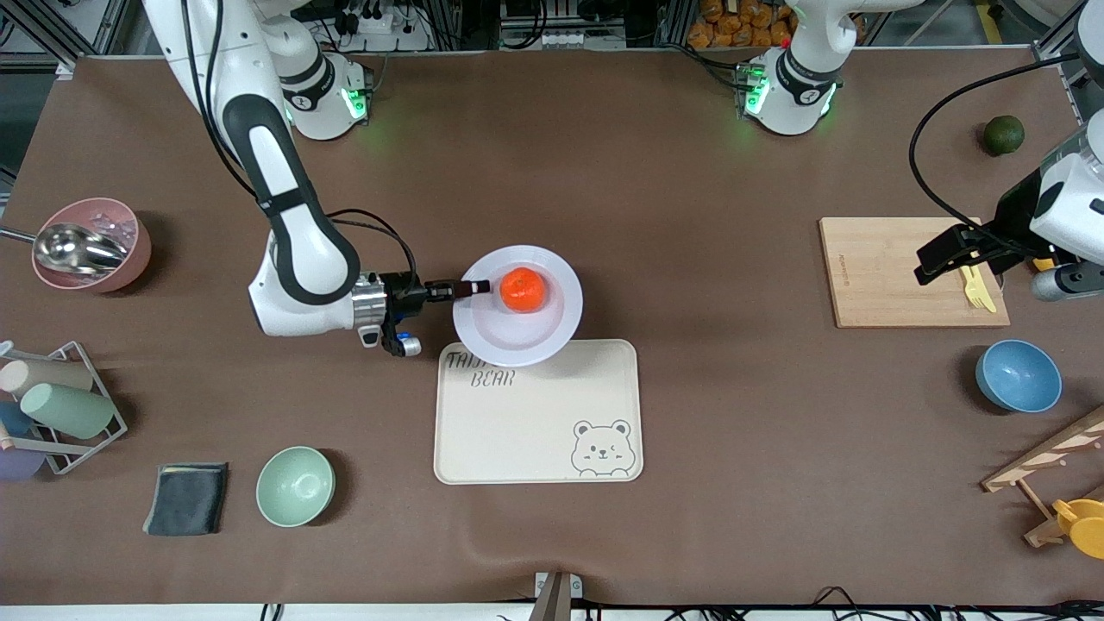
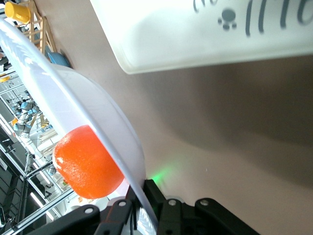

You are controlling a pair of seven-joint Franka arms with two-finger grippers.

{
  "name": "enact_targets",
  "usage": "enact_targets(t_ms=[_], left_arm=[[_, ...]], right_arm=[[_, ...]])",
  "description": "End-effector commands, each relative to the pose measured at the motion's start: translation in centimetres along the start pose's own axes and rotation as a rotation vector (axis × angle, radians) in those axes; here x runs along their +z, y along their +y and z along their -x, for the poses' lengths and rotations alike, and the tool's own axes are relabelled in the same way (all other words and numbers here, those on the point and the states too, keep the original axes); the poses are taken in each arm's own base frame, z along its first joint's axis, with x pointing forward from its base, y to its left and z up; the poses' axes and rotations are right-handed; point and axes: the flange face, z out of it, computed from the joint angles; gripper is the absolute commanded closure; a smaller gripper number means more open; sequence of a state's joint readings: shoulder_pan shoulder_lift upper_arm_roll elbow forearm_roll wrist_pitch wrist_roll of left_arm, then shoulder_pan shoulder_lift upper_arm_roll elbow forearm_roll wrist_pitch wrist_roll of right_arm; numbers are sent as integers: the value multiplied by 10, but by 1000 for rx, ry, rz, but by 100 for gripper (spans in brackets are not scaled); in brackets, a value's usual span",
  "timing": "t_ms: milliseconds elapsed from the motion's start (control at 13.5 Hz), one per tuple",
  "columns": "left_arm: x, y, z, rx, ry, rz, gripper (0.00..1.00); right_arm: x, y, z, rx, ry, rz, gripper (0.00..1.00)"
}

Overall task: Place orange and plate with both arms
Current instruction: 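Carry the plate with the orange onto the bear tray with the right gripper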

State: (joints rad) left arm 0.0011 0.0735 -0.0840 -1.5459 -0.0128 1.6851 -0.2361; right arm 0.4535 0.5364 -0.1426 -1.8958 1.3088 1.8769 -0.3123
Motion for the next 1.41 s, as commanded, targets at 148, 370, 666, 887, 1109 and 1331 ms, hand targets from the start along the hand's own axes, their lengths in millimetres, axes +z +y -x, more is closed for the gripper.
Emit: enact_targets(t_ms=[148,370,666,887,1109,1331], left_arm=[[-2,1,4,20,-8,10,0],[-2,2,4,17,-10,10,0],[0,3,5,14,-16,8,0],[2,2,7,9,-31,5,0],[5,2,7,9,-35,4,0],[7,1,6,8,-40,3,0]], right_arm=[[-13,-27,-64,54,32,85,100],[-3,-24,-75,101,34,112,100],[21,-23,-102,77,75,125,100],[34,-28,-119,67,66,86,100],[49,-33,-122,86,61,59,100],[51,-26,-133,91,66,59,100]])
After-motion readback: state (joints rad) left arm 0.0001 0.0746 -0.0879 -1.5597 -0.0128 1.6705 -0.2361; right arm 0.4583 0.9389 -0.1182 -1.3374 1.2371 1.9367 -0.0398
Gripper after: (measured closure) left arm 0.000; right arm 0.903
